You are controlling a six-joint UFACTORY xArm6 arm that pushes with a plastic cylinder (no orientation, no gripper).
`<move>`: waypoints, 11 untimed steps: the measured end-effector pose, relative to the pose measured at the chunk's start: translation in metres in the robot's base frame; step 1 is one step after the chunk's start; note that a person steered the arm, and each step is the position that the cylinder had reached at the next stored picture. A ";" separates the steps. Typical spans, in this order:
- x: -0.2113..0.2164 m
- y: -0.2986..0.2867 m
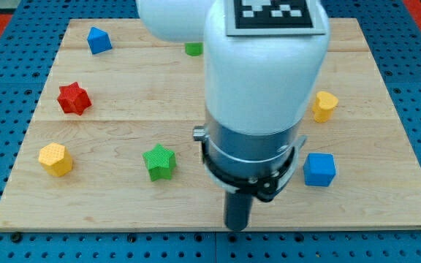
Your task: Move yellow hexagon towards red star
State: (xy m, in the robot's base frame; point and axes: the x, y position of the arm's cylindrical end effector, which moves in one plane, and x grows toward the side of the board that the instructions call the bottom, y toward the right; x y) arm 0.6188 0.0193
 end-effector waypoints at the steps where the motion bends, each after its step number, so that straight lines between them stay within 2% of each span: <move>1: -0.017 -0.032; 2: -0.036 -0.104; 3: -0.009 -0.168; 4: -0.055 -0.205; 5: -0.062 -0.208; 6: -0.055 -0.237; 8: -0.099 -0.246; 9: -0.141 -0.232; 10: -0.117 -0.205; 11: -0.029 -0.173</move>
